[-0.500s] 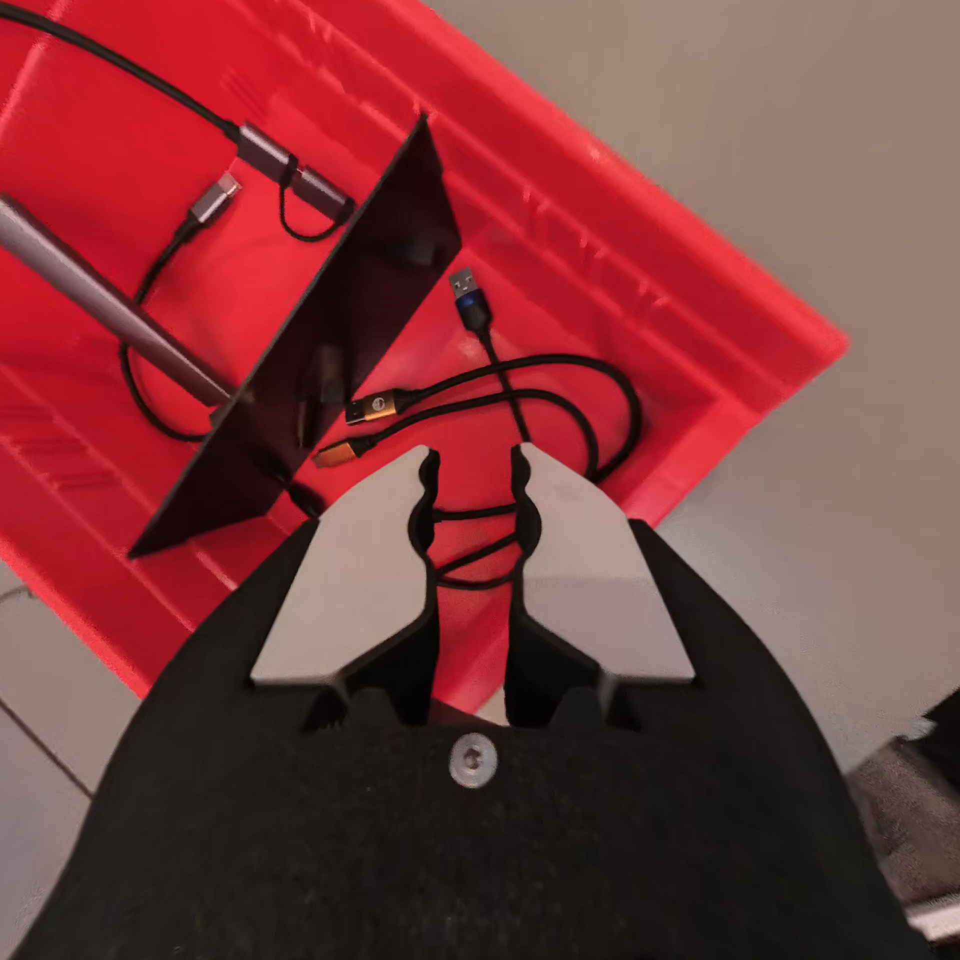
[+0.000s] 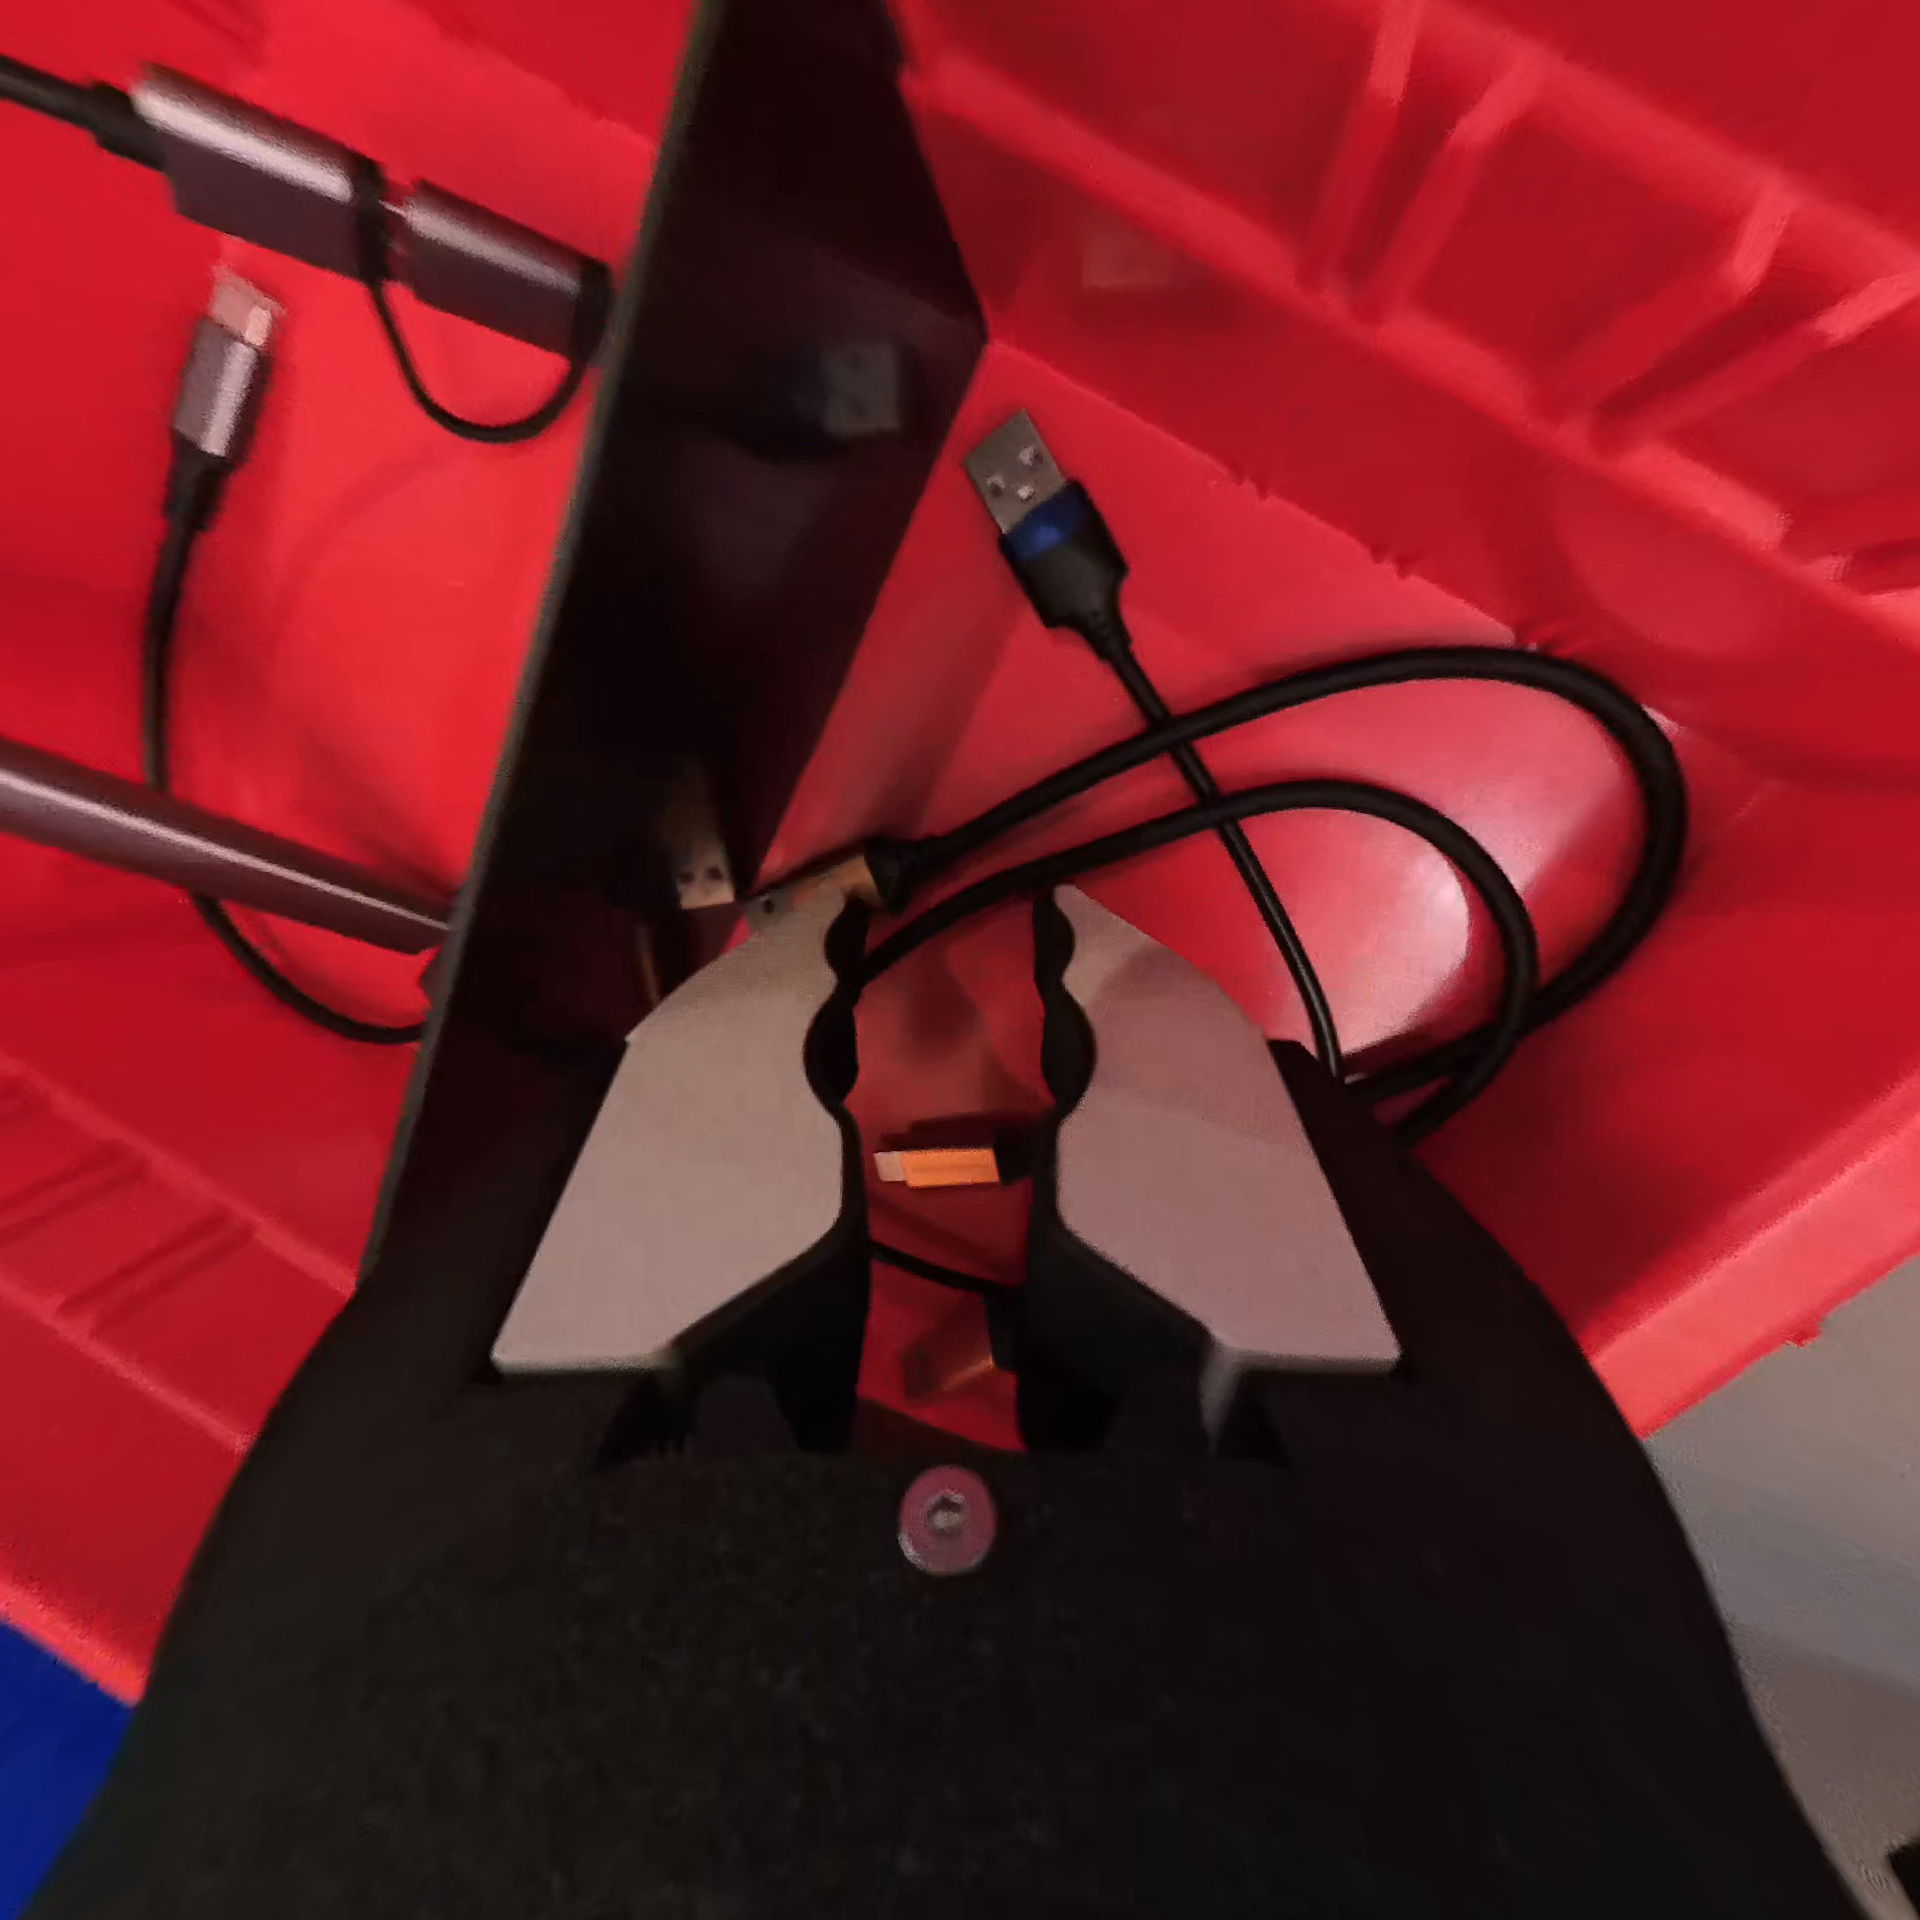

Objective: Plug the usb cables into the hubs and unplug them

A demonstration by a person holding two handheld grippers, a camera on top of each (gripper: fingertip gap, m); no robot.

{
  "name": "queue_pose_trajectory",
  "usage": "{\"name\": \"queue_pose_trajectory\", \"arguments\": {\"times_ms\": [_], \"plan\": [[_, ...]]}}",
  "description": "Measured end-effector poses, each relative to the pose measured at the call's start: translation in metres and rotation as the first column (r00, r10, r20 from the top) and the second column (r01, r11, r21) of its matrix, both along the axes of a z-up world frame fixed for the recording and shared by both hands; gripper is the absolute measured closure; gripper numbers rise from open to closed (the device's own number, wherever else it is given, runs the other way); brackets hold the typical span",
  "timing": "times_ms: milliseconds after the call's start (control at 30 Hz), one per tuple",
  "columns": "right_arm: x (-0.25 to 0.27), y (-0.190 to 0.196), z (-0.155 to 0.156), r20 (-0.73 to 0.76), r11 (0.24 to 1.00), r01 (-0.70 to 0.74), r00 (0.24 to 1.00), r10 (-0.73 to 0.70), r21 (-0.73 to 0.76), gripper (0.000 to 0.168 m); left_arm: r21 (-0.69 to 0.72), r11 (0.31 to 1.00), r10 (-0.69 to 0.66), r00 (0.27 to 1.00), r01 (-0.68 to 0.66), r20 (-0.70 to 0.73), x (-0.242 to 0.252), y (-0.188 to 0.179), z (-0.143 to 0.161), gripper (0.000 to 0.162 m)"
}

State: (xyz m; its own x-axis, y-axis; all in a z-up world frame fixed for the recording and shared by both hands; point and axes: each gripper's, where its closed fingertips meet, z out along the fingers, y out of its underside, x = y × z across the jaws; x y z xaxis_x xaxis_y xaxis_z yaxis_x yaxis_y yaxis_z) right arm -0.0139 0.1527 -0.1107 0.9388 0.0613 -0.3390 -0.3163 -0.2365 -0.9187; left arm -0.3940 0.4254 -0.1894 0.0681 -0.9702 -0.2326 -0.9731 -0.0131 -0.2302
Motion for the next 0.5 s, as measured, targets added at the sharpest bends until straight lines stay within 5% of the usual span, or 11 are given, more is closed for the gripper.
{"name": "queue_pose_trajectory", "arguments": {"times_ms": [167, 233, 500], "plan": [[0.000, 0.001, -0.002, -0.009, 1.000, -0.004, 1.000, 0.004, -0.006, 0.144, -0.050, 0.998, -0.032, 0.999, 0.030, -0.035, -0.003, -0.004, -0.002, 0.135], [-0.001, 0.001, -0.002, -0.008, 1.000, -0.011, 1.000, 0.011, -0.009, 0.144, -0.070, 0.996, -0.061, 0.996, 0.056, -0.063, -0.005, -0.009, -0.004, 0.152], [-0.004, 0.000, -0.001, -0.004, 1.000, -0.021, 1.000, 0.021, -0.006, 0.144, 0.126, 0.983, -0.121, 0.988, 0.133, -0.096, -0.013, -0.013, 0.022, 0.159]]}}
